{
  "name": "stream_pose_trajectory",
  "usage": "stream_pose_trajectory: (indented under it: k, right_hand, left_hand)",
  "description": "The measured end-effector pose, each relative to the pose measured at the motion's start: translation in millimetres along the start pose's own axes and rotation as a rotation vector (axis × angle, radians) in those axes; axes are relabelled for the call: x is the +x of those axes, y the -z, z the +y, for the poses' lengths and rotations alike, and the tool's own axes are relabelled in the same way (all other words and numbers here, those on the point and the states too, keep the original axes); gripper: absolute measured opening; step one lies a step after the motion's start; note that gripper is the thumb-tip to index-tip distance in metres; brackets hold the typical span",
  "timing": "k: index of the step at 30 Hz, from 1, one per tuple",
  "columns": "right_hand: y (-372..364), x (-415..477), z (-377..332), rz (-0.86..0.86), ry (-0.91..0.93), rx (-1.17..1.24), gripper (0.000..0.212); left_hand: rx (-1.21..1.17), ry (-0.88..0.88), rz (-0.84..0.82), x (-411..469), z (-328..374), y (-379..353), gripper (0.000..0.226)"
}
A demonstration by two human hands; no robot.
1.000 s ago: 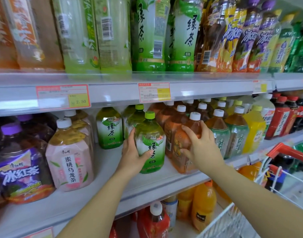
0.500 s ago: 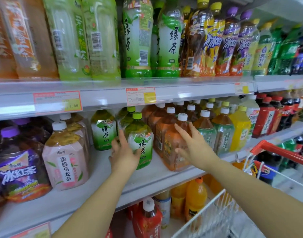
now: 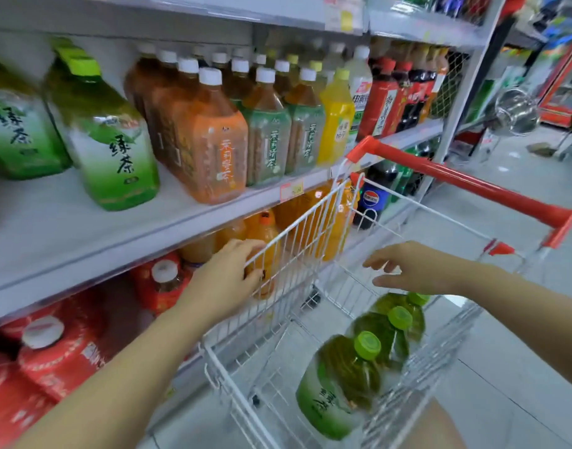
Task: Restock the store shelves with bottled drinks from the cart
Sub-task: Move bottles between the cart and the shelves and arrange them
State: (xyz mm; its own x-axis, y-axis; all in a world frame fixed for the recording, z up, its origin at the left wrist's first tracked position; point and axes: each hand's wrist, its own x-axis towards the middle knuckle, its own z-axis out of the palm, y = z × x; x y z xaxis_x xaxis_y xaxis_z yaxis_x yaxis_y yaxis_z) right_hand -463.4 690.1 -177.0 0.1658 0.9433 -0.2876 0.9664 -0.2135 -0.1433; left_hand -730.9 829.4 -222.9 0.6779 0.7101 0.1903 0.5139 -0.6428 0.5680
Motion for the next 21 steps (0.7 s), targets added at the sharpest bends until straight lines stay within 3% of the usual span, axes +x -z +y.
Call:
stream_pose_trajectory:
  k: [5,13,21]
  right_hand:
    - [-22,-14,13,-0.146,-0.103,0.004,0.049]
    - [-50,-8,1,-0.255,-0.010,-0.123,0.021]
    - [-4,-4,-27,0.031,0.159,0.010,0.022]
  left_hand:
    - [0.111,0.052,-0.012,-3,3,-2,0.051]
    - [0.201,0.082,-0.023,-6,5,-4,0.054]
    - [0.175,0.062,-0.029,-7,3,-3,0.052]
